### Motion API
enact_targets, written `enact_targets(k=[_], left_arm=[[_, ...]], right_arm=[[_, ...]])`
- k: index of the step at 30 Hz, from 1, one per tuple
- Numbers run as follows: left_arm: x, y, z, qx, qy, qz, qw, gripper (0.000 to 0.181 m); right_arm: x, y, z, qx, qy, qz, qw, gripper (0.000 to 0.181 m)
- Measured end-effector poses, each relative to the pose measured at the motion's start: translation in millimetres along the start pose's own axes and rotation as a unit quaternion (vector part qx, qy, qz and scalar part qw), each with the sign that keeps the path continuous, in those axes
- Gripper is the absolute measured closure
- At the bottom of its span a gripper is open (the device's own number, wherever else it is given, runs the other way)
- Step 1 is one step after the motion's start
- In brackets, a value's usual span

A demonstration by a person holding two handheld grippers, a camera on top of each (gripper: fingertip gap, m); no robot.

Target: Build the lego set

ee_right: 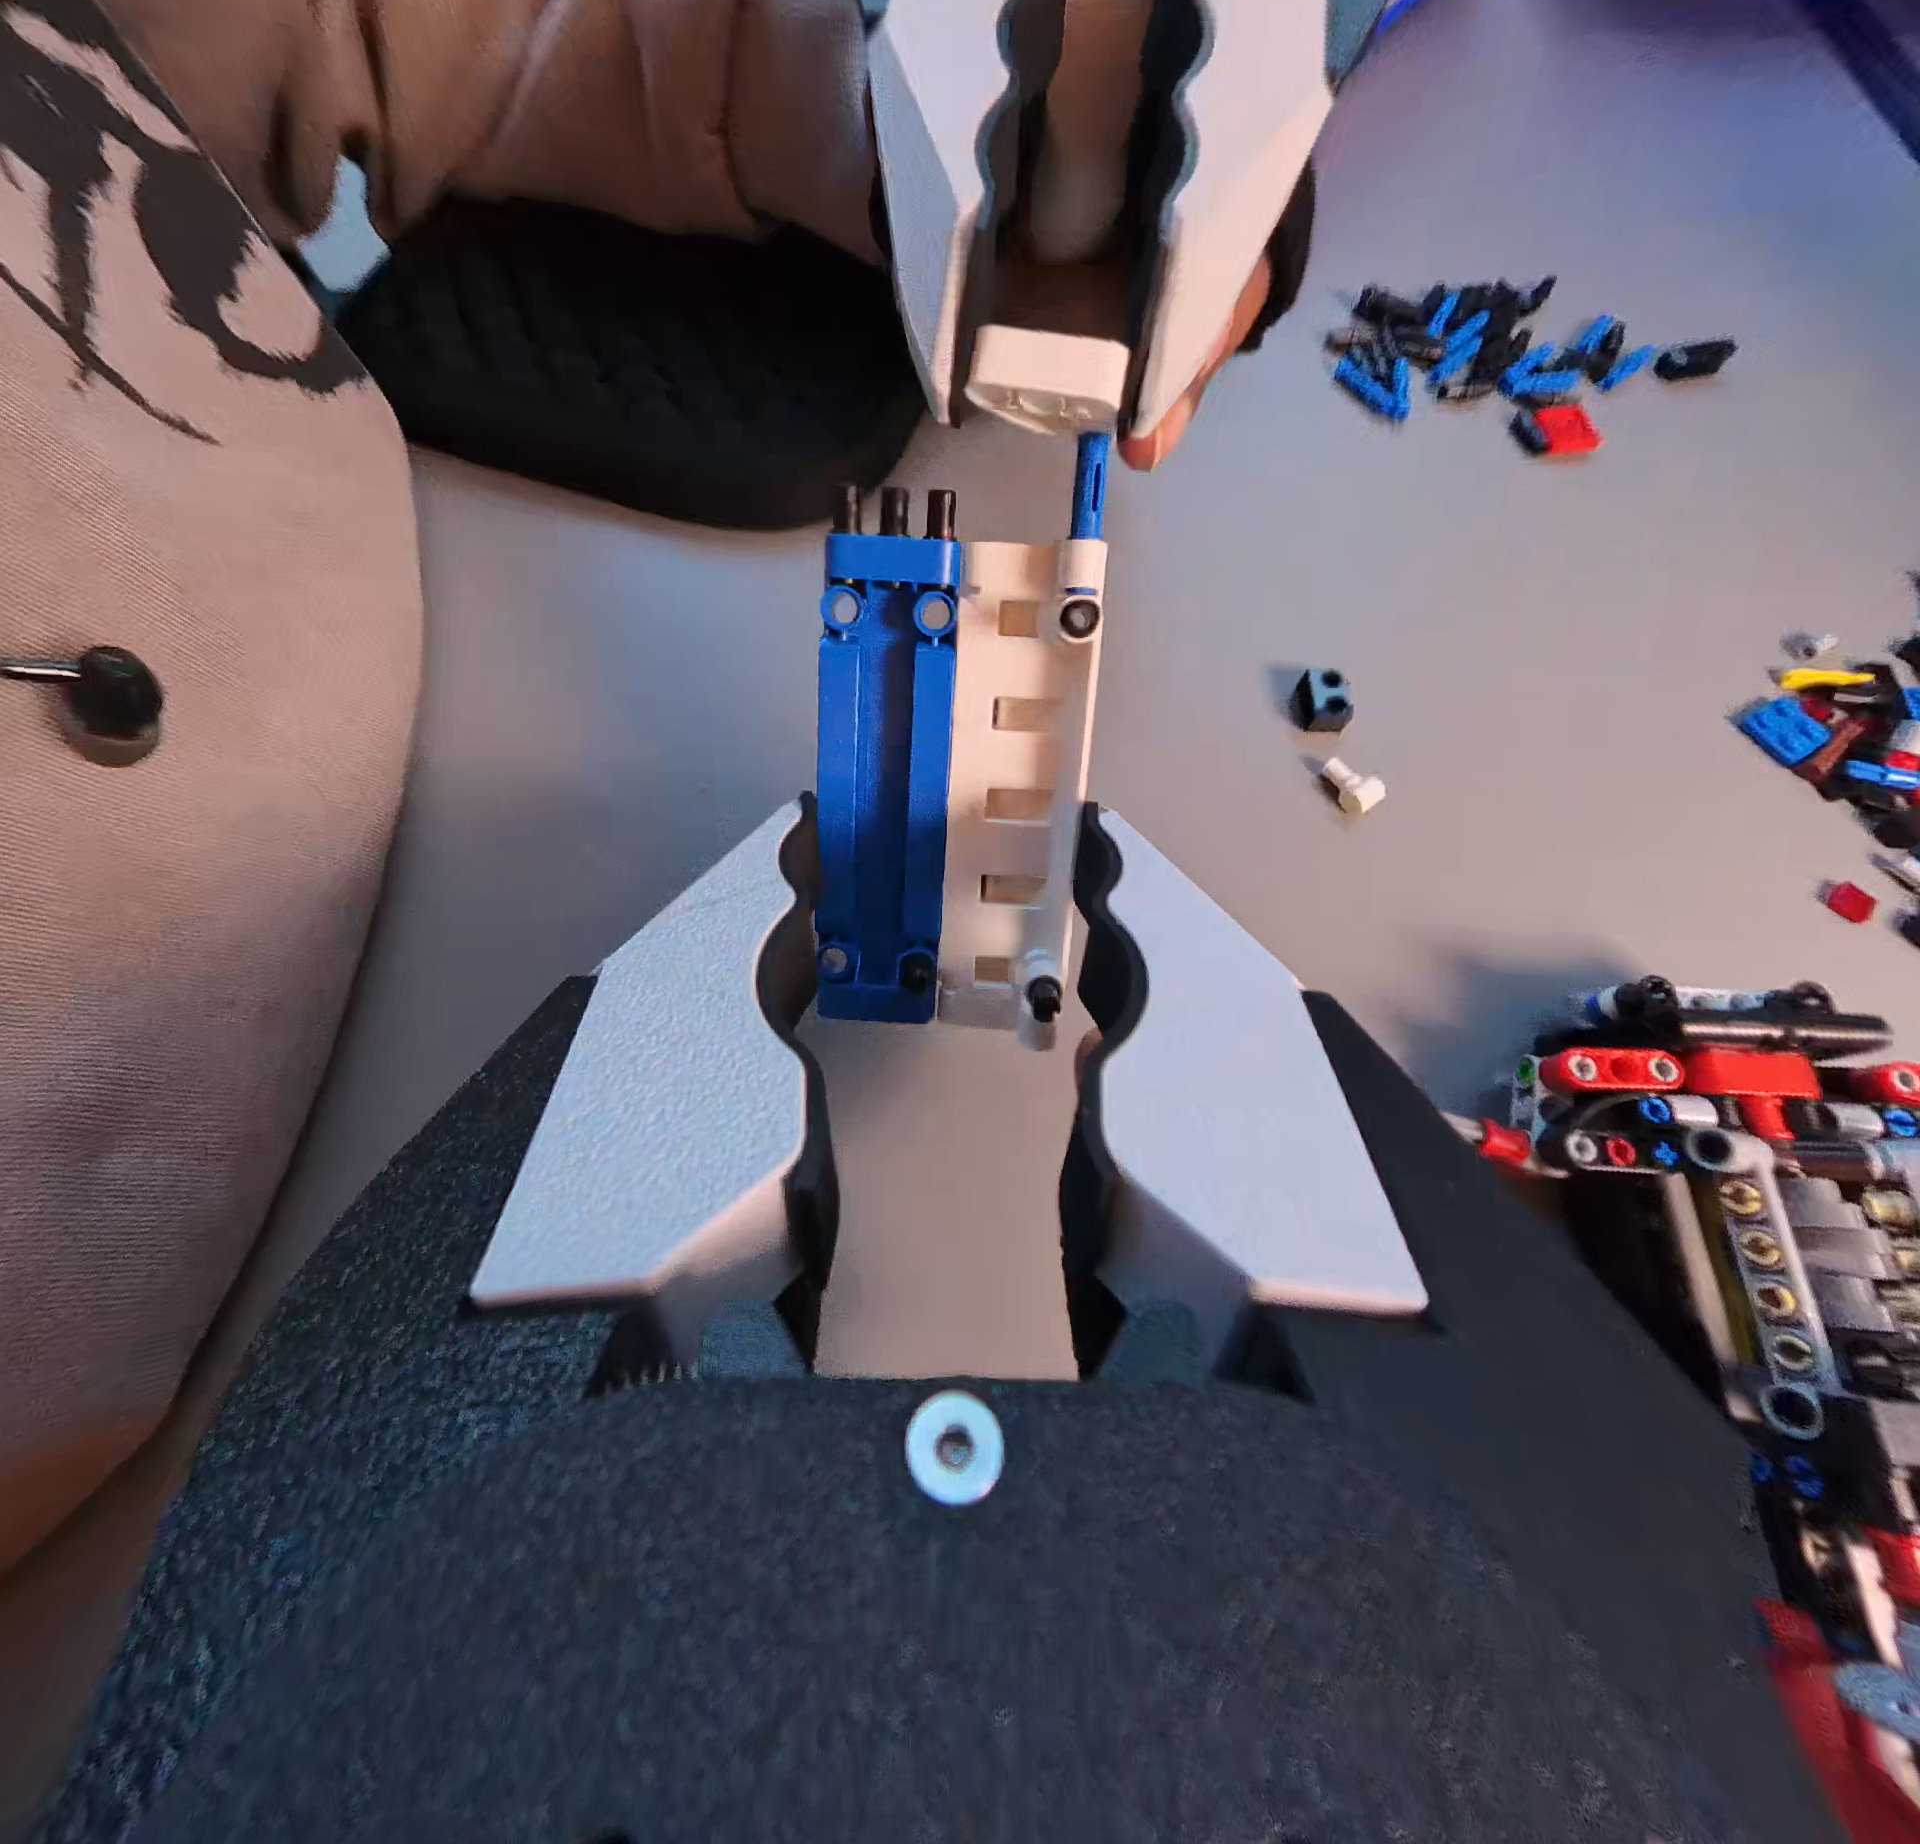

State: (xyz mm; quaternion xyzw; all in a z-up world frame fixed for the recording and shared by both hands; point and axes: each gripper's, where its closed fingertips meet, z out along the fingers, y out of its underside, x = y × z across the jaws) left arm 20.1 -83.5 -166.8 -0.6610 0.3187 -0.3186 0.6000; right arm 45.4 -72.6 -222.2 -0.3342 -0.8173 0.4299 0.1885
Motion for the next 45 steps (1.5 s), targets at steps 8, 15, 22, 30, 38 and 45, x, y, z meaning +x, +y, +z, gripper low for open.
enact_targets(k=[8,15,22,30,38,45], left_arm=[[-0.6,-13.2,-5.2,0.033,-0.012,0.018,0.999,0.158],[-3.2,-15.9,-4.6,0.026,-0.03,0.039,0.998,0.158],[1.6,1.7,-2.6,-0.022,-0.008,0.037,0.999,0.158],[6.3,-10.5,0.8,0.025,0.01,0.024,0.999,0.158],[13.3,-44.3,4.8,0.105,0.038,0.002,0.994,0.158],[16.4,-59.1,-0.2,0.151,0.054,-0.013,0.987,0.158]], right_arm=[[-3.9,-22.5,-13.2,0.082,-0.023,0.017,0.996,0.135],[0.2,-23.4,-11.6,0.089,-0.001,0.013,0.996,0.135],[-5.0,-15.0,-11.7,0.054,-0.005,-0.017,0.998,0.135],[-10.2,-20.8,-13.3,0.091,-0.029,0.006,0.995,0.135],[-16.4,-45.7,-15.7,0.177,-0.038,0.024,0.983,0.135],[-19.8,-63.5,-21.3,0.229,-0.04,0.032,0.972,0.135]])
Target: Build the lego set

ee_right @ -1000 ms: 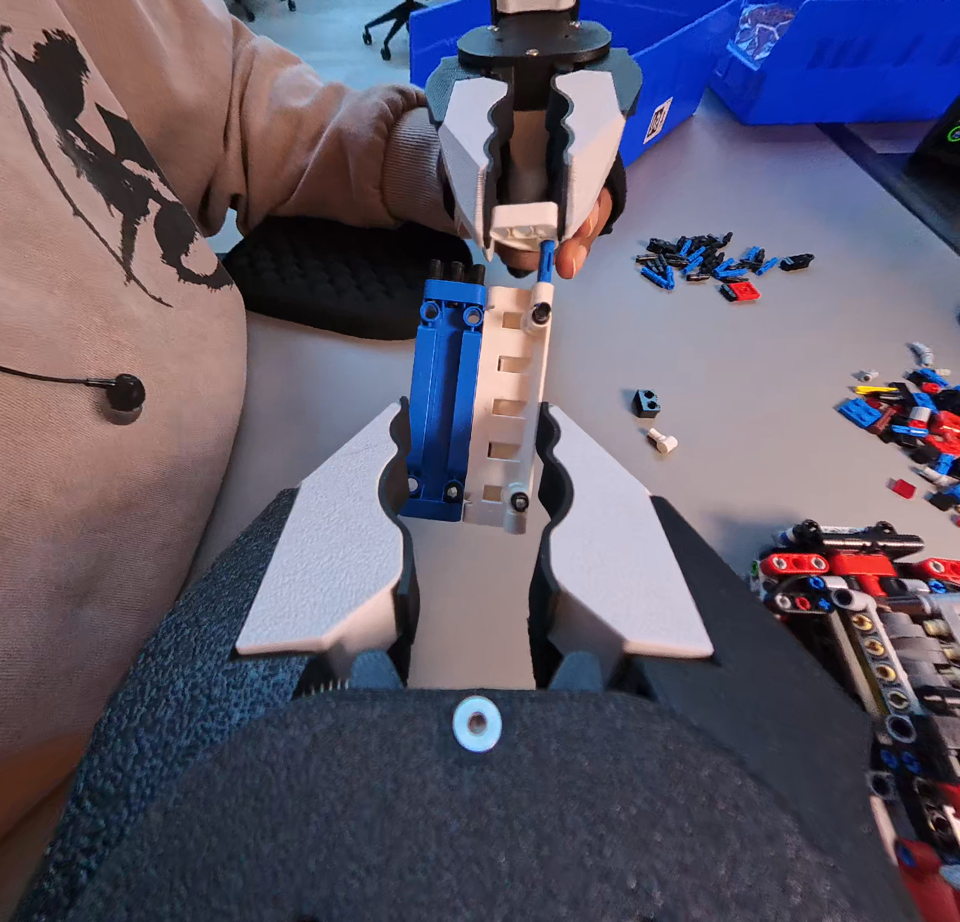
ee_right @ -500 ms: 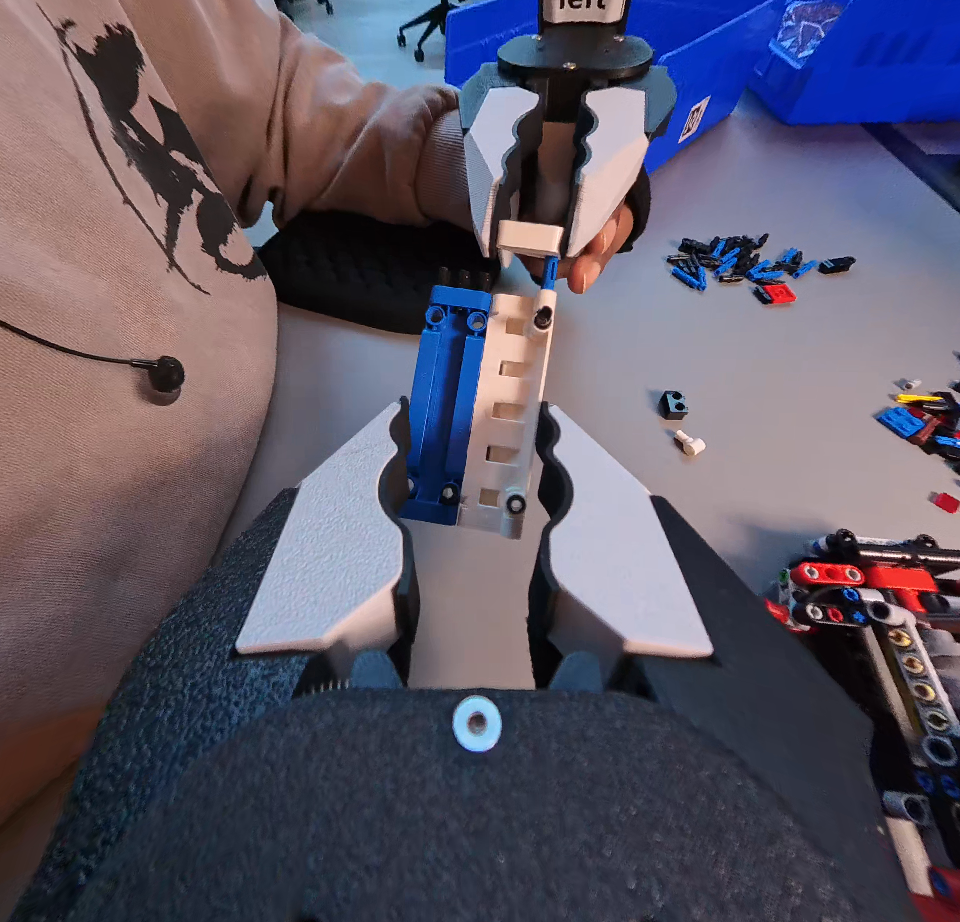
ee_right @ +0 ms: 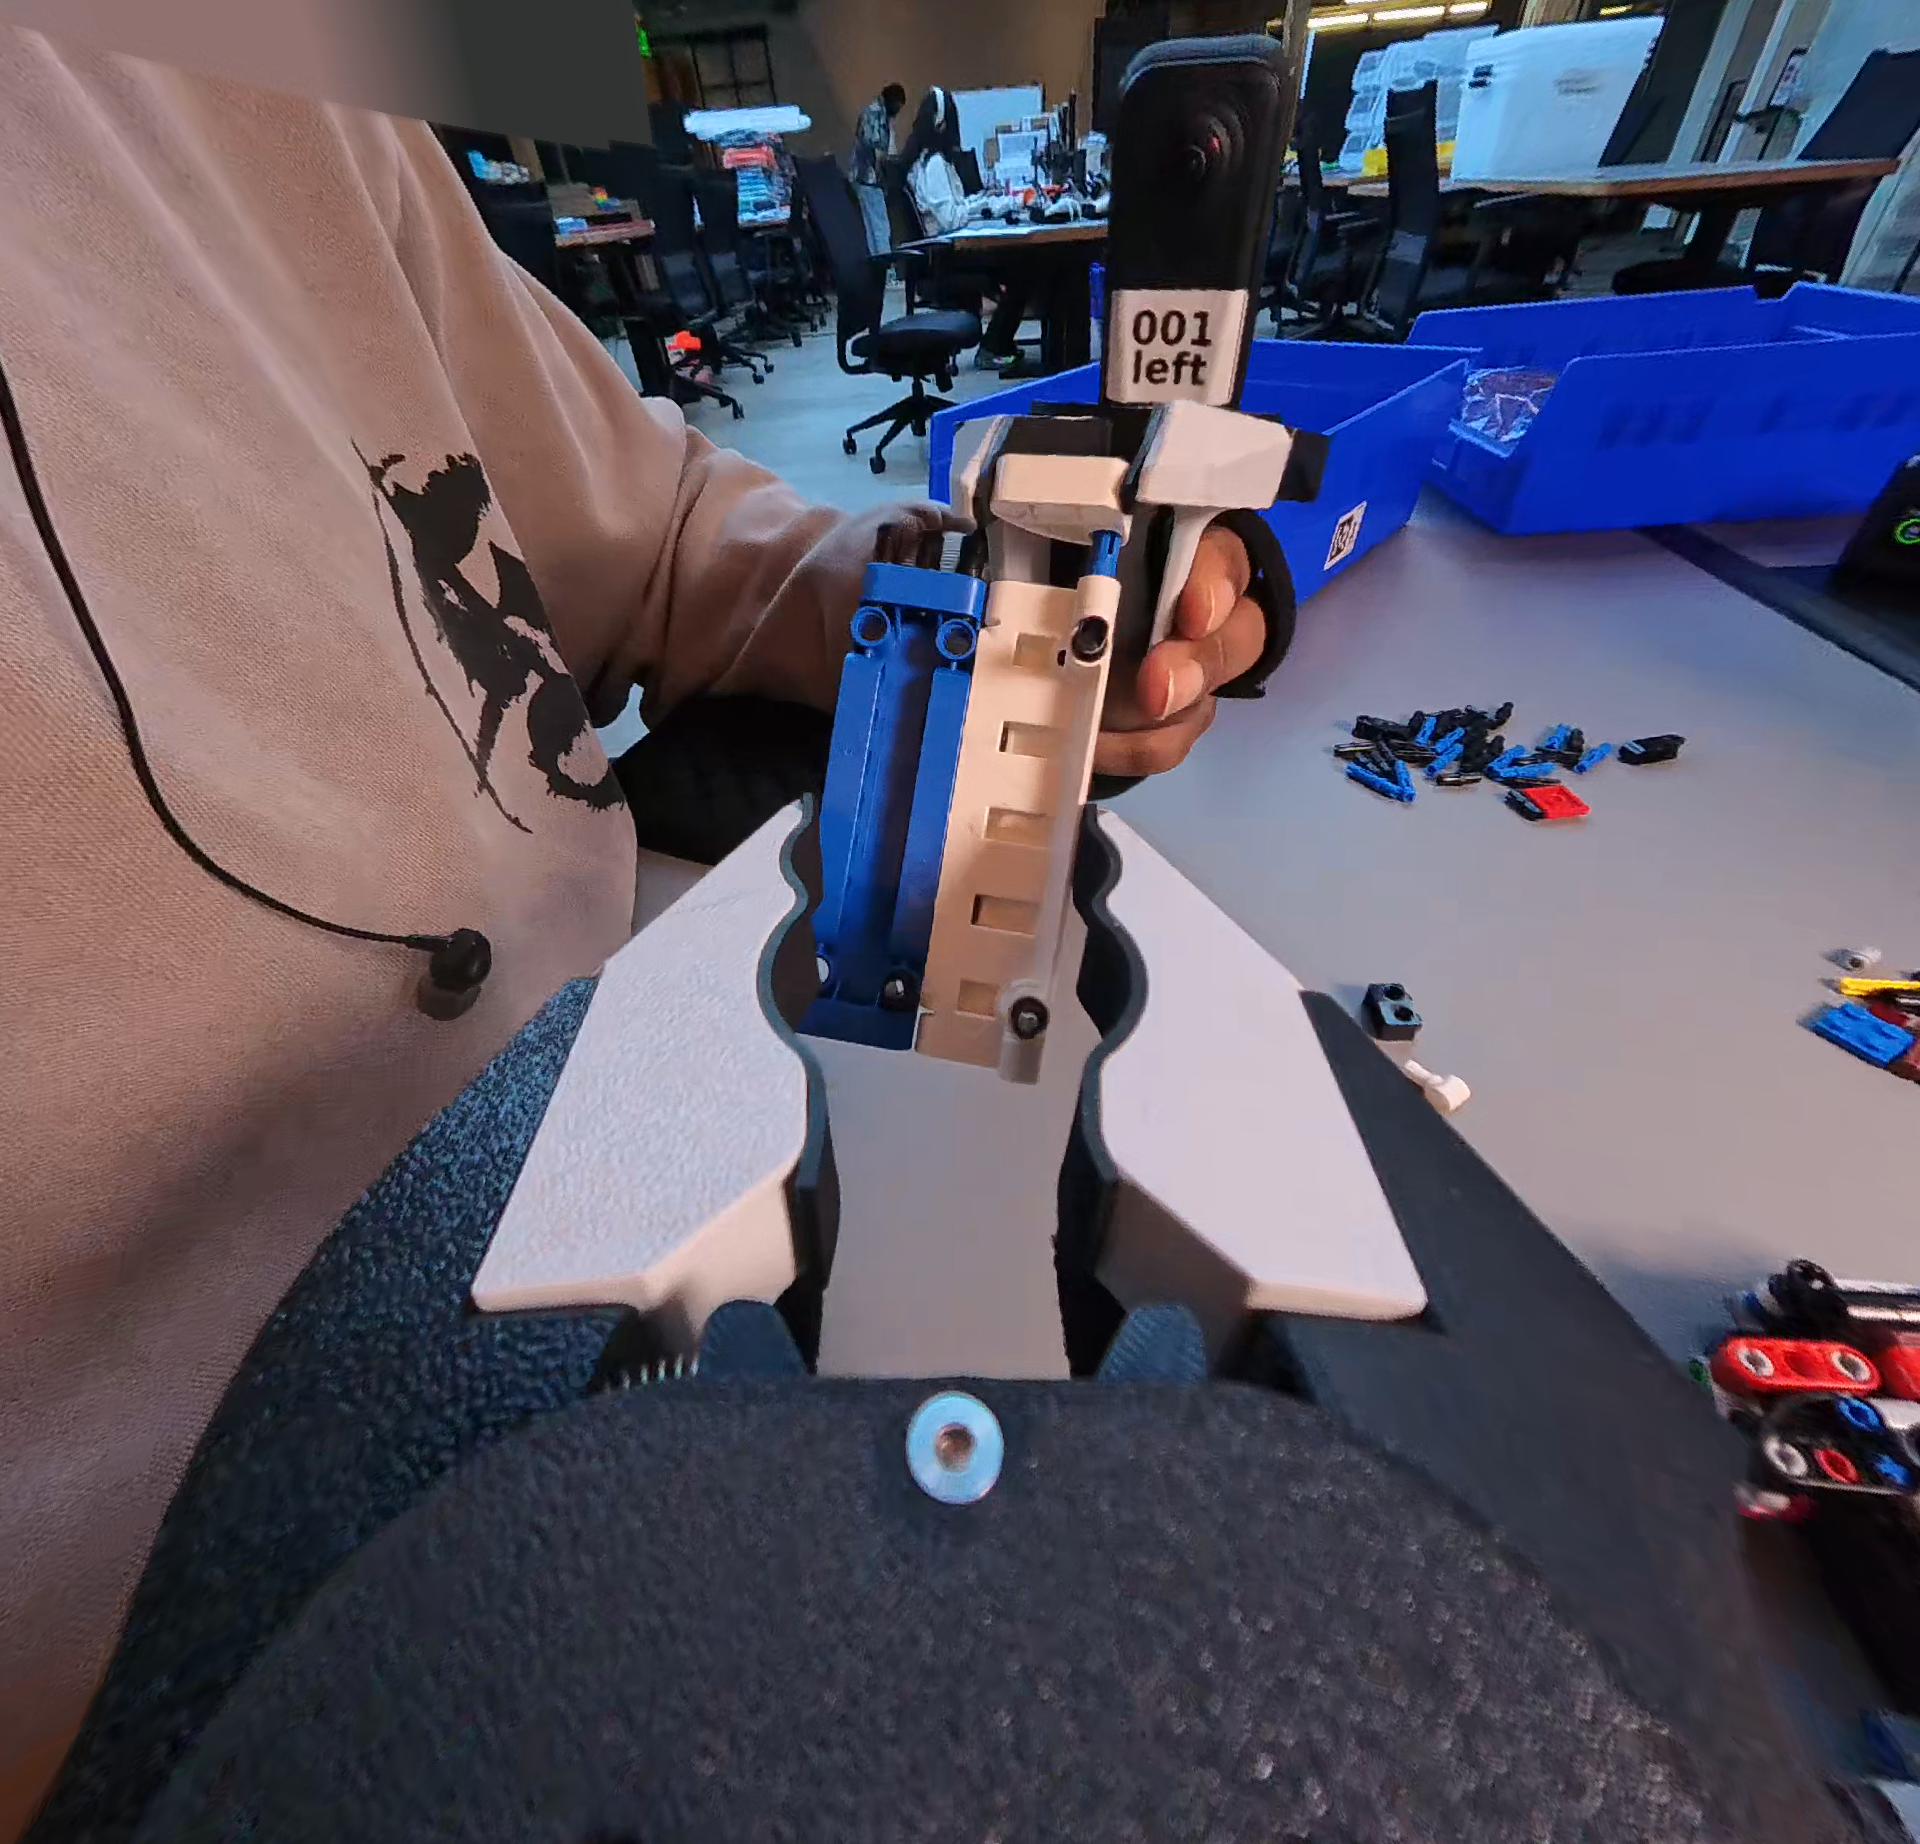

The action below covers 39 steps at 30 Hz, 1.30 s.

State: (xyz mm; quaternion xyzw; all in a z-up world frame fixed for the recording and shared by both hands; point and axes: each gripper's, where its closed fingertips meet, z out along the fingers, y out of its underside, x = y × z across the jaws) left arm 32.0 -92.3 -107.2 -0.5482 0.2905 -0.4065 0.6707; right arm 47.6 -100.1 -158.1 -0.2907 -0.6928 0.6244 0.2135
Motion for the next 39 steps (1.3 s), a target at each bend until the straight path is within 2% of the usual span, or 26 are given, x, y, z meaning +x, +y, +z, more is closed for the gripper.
enact_targets(k=[5,8,12,14,16,21,26,30,31,32,34,37,39], left_arm=[[-0.4,-7.3,-3.3,0.028,0.002,-0.007,1.0,0.158],[-6.8,-4.1,-5.8,0.017,-0.017,-0.005,1.0,0.158],[-24.7,18.8,-13.3,-0.065,-0.074,-0.013,0.995,0.158],[-26.0,30.1,-14.8,-0.108,-0.083,-0.016,0.991,0.145],[-26.1,31.8,-17.1,-0.124,-0.089,-0.019,0.988,0.143],[-30.9,41.6,-17.2,-0.206,-0.124,0.032,0.97,0.144],[-30.2,53.7,-18.9,-0.278,-0.125,0.083,0.949,0.157],[-23.5,53.3,-18.5,-0.267,-0.101,0.104,0.953,0.157],[-18.4,53.6,-16.2,-0.257,-0.084,0.105,0.957,0.157],[-11.2,56.2,-11.5,-0.25,-0.064,0.111,0.96,0.157],[-13.5,60.5,-9.2,-0.256,-0.073,0.137,0.954,0.157],[-15.0,50.4,-10.0,-0.236,-0.074,0.119,0.962,0.157],[-19.0,51.8,-11.4,-0.231,-0.082,0.117,0.962,0.157]], right_arm=[[0.1,-10.6,1.9,0.022,0.011,-0.004,1.0,0.135],[5.1,-9.6,-0.2,0.026,0.017,0.001,1.0,0.134],[23.9,6.4,-12.5,-0.032,0.05,-0.059,0.997,0.134],[28.2,9.0,-18.7,-0.043,0.06,-0.079,0.994,0.134],[30.8,12.1,-22.7,-0.058,0.069,-0.098,0.991,0.134],[34.5,26.1,-22.0,-0.113,0.09,-0.155,0.977,0.134],[33.3,33.6,-18.8,-0.139,0.09,-0.184,0.969,0.134],[25.2,27.5,-18.3,-0.117,0.072,-0.176,0.975,0.136],[27.4,22.0,-19.8,-0.105,0.083,-0.165,0.977,0.168],[28.4,23.5,-20.5,-0.112,0.08,-0.165,0.977,0.174],[31.1,28.0,-21.7,-0.124,0.086,-0.169,0.974,0.174],[27.3,19.5,-19.1,-0.102,0.087,-0.163,0.977,0.168],[35.0,14.9,-20.5,-0.088,0.106,-0.15,0.979,0.172]])
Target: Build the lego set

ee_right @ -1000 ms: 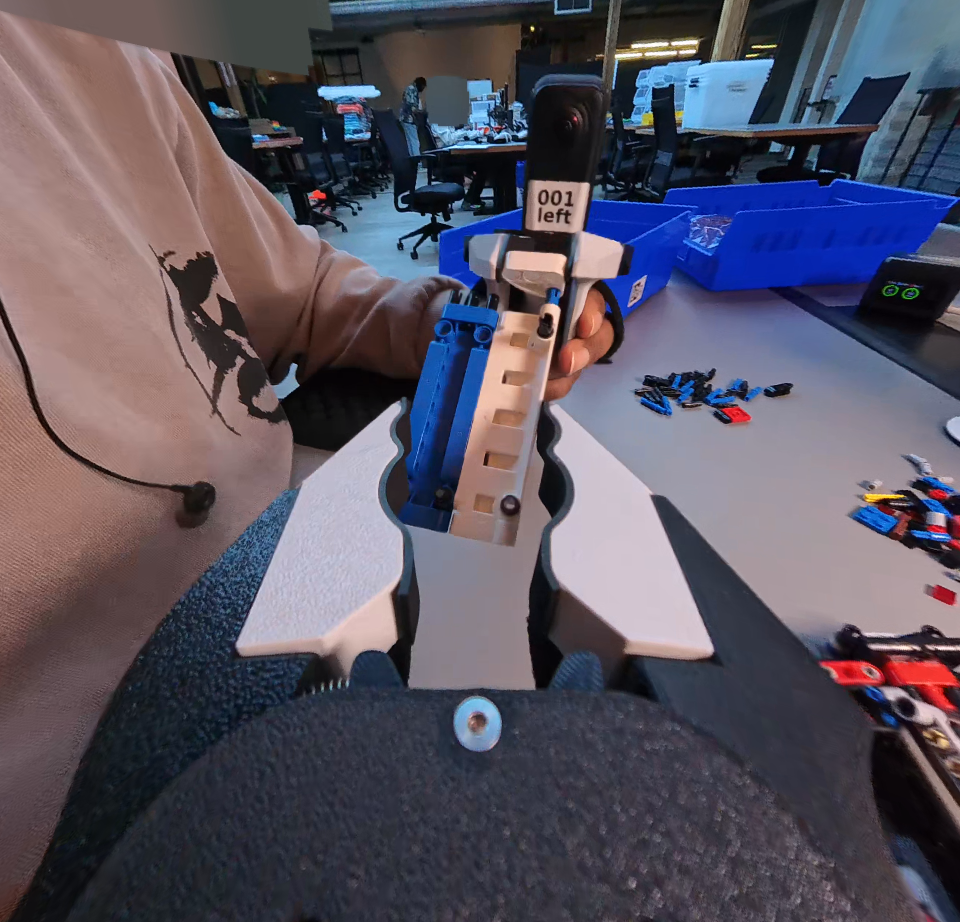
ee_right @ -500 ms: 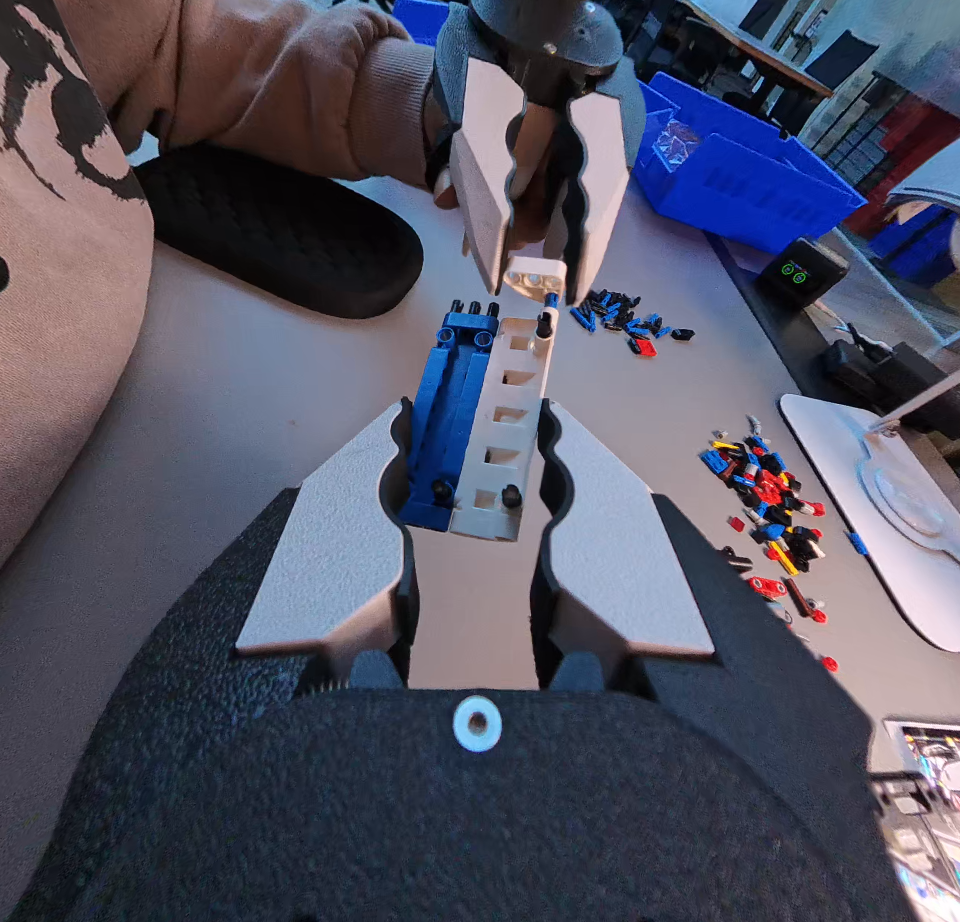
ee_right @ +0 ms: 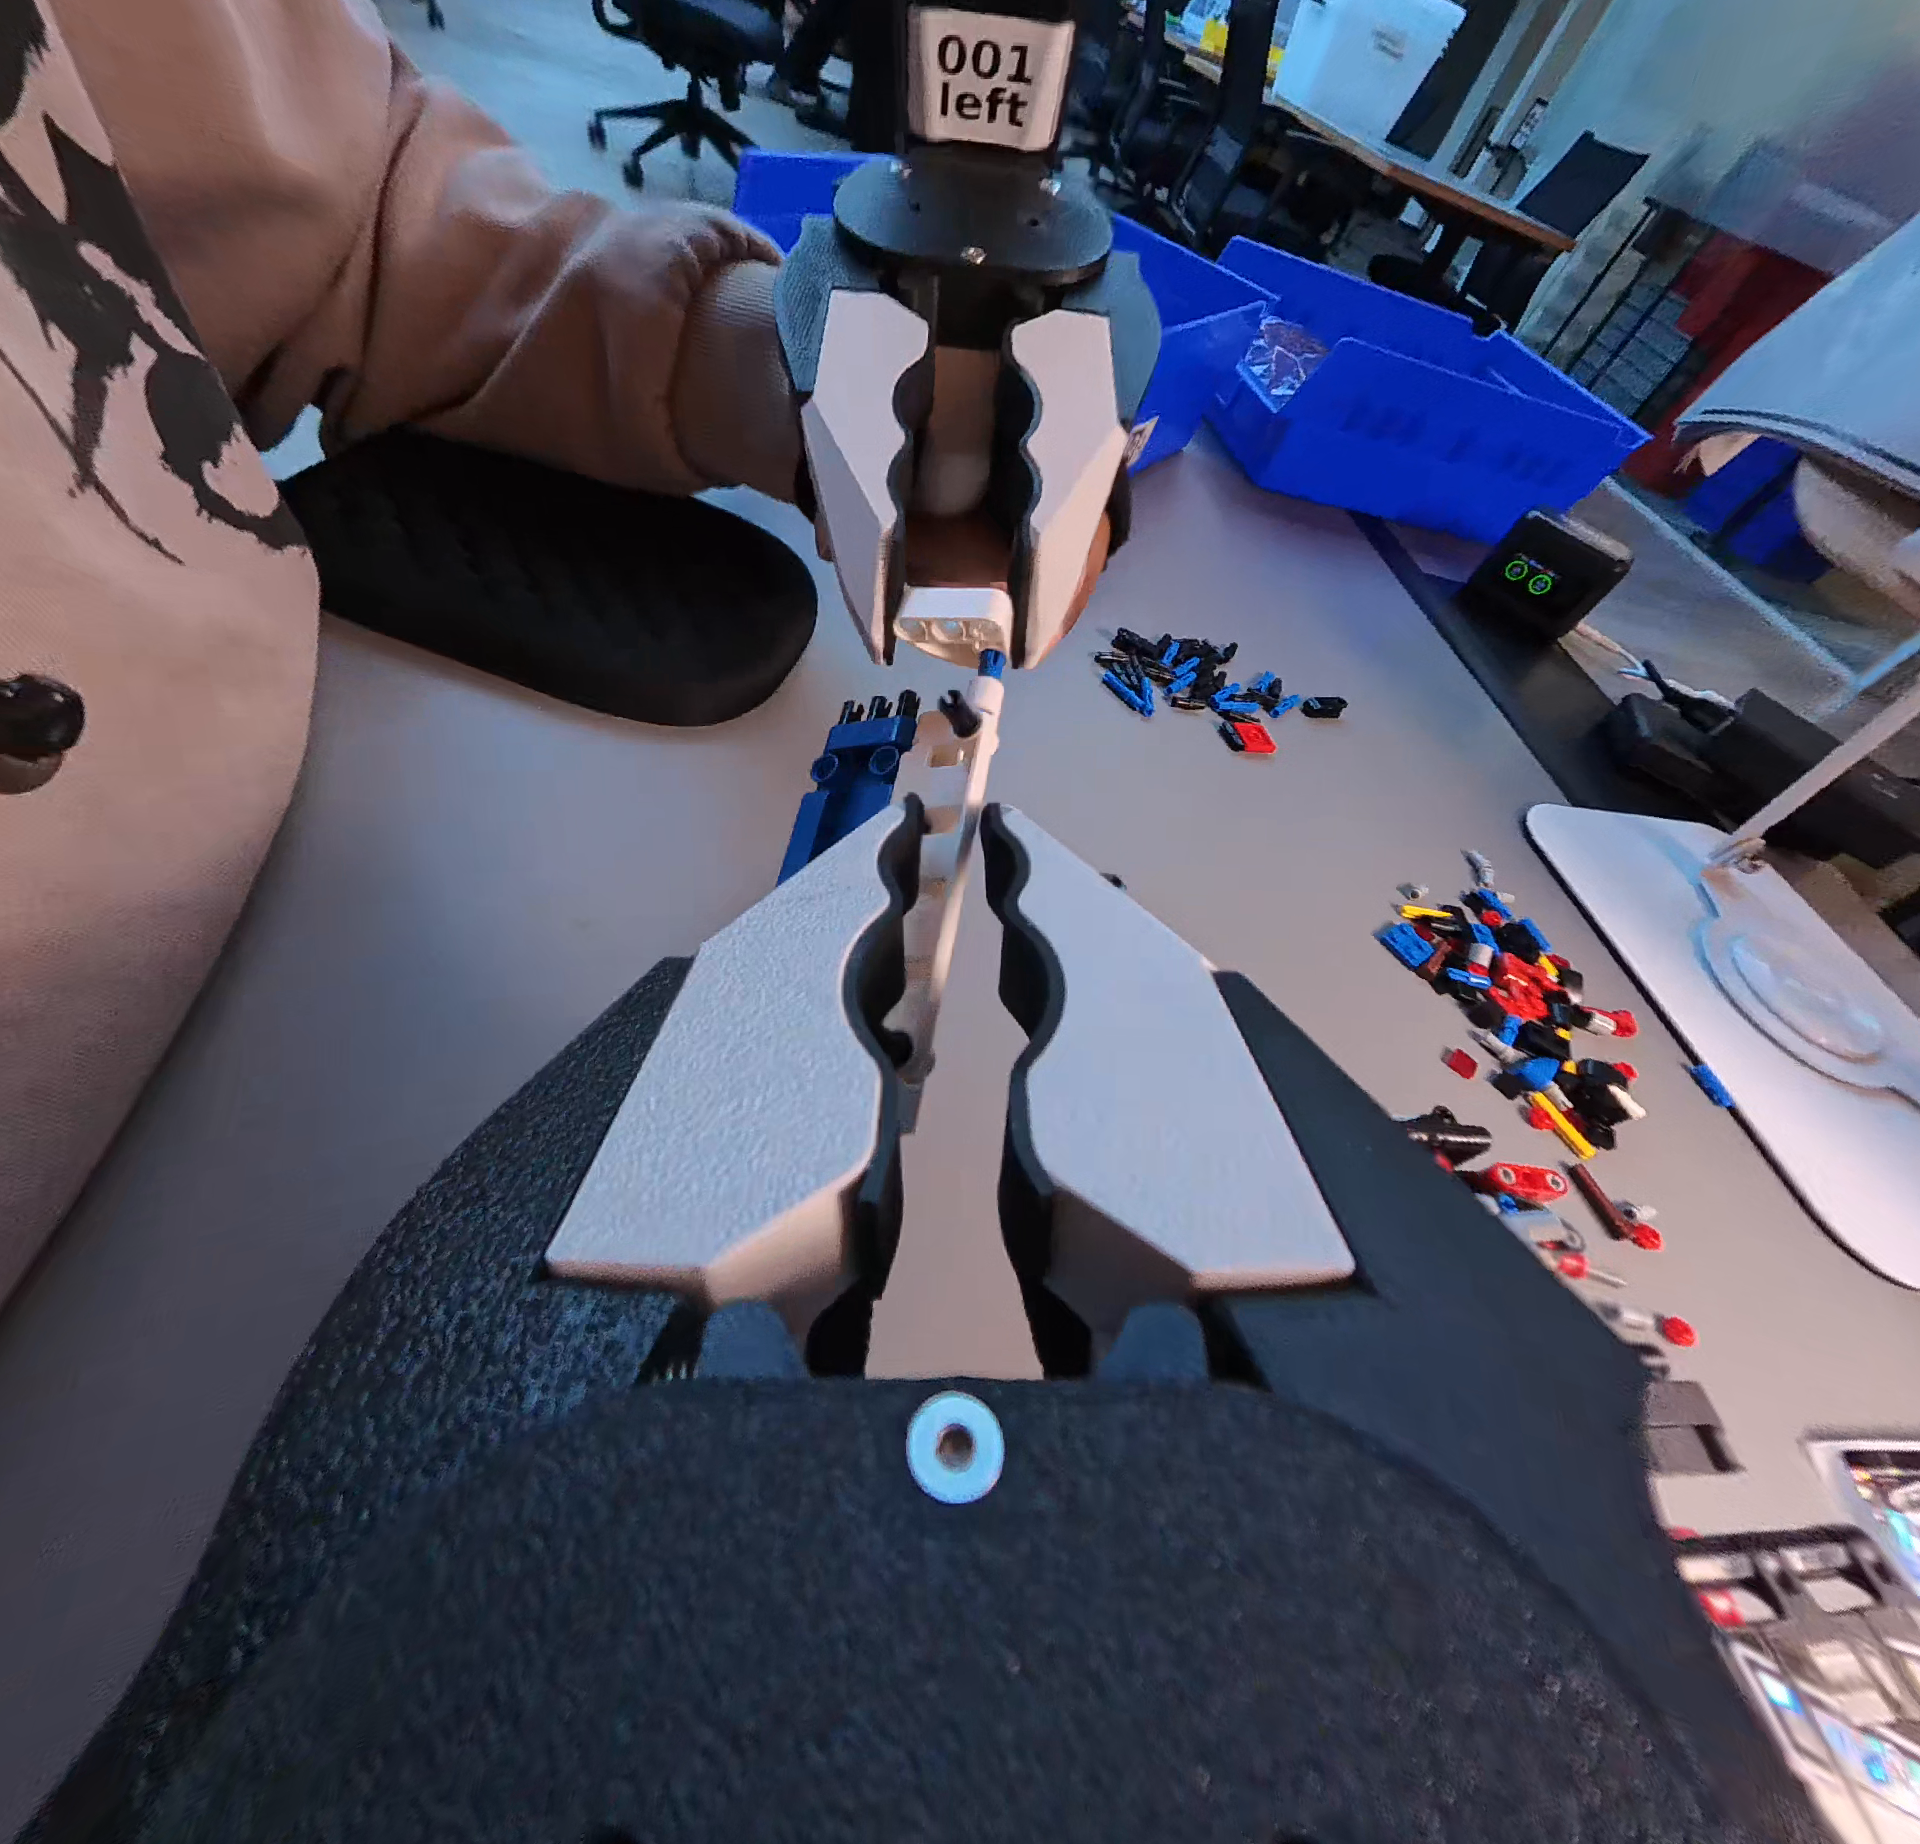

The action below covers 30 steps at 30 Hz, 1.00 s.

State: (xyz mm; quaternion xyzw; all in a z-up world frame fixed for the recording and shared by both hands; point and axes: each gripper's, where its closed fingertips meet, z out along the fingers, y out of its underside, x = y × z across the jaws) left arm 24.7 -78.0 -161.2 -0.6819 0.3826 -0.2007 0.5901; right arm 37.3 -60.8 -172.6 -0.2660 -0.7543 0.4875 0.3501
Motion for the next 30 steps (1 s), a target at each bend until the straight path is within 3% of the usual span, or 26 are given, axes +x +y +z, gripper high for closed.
enact_targets(k=[6,10,13,15,17,19,24,30], left_arm=[[7.5,-8.9,2.1,0.03,-0.009,0.055,0.998,0.157],[18.4,-13.2,9.4,0.03,-0.007,0.097,0.995,0.157],[23.2,-17.2,11.0,0.039,-0.003,0.1,0.994,0.157],[13.7,-19.1,8.1,0.05,-0.023,0.057,0.997,0.157],[-4.6,-14.9,3.1,0.056,-0.043,-0.043,0.997,0.138],[-8.5,-17.1,0.6,0.076,-0.034,-0.112,0.99,0.133],[-8.8,-23.6,6.1,0.061,-0.068,-0.064,0.994,0.165],[1.7,-24.2,4.7,0.031,-0.054,0.001,0.998,0.167]], right_arm=[[-5.3,14.2,-0.4,-0.007,-0.073,0.128,0.989,0.152],[-24.5,15.6,5.8,-0.008,-0.144,0.162,0.976,0.157],[-33.1,16.2,11.4,-0.013,-0.159,0.149,0.976,0.173],[-18.2,11.7,10.4,0.001,-0.116,0.139,0.983,0.174],[1.2,8.4,5.9,0.008,-0.049,0.098,0.994,0.174],[16.0,13.4,6.3,-0.016,0.02,0.044,0.999,0.174],[18.7,16.3,13.2,-0.032,0.074,-0.02,0.997,0.174],[14.9,10.2,13.5,-0.026,0.085,-0.079,0.993,0.174]])
